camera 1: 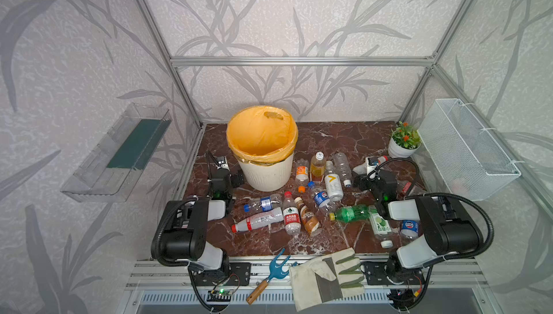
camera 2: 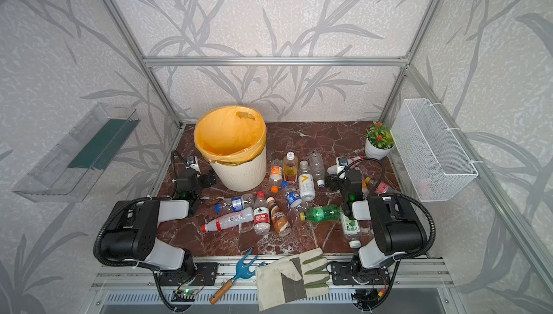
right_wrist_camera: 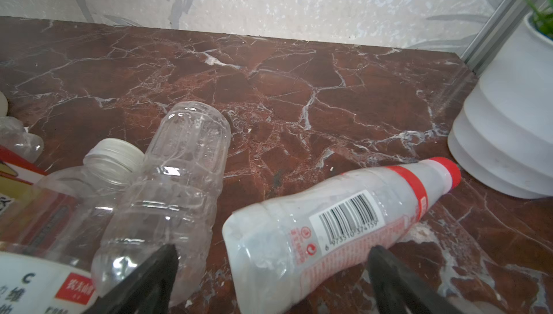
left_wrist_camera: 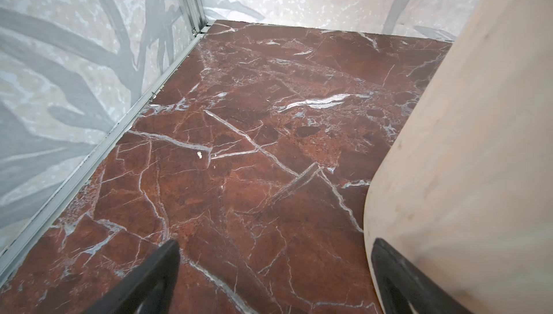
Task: Throw the plastic bottles in the bin
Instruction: Pick up the plastic bottle from the center of the table.
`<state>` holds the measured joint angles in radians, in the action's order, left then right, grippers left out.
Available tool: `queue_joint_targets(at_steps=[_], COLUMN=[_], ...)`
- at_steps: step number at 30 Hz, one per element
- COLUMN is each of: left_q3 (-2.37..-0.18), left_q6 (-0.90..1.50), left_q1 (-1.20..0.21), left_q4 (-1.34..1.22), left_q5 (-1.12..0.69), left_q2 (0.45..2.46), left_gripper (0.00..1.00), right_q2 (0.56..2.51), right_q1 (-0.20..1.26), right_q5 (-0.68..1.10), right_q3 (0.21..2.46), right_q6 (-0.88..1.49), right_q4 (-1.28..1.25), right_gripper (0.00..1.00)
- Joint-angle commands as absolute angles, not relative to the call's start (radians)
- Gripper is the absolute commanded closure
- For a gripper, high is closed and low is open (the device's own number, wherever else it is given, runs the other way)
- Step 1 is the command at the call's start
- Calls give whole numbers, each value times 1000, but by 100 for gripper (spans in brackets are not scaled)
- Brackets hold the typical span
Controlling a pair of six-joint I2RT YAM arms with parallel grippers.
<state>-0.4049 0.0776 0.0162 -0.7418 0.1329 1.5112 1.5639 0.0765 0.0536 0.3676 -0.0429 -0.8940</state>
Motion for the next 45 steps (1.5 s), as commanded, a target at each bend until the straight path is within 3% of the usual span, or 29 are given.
queue_joint_targets(at_steps=[1, 40, 42, 43, 45], left_q3=[-423, -423, -477, -534, -594], left_q6=[55, 66, 73, 79, 132], left_q1=[18, 21, 20, 21, 22], left_q4=[-770, -783, -653, -467, -332], left_q5=[138, 146, 167, 166, 189], left_q2=[1519, 1512, 1451, 1394, 1324], left_gripper=[1, 1, 1, 1, 1], right_q2=[1570, 1556, 1476, 1418, 1314], right_q1=[73, 61, 59, 55, 54], right_q5=[56, 54, 16, 15, 19], right_q3=[387, 385, 390, 409, 459], right_q6=[-51, -34, -16, -2, 45], right_q4=[-934, -931, -851, -762, -525], right_gripper=[1, 3, 3, 4, 4])
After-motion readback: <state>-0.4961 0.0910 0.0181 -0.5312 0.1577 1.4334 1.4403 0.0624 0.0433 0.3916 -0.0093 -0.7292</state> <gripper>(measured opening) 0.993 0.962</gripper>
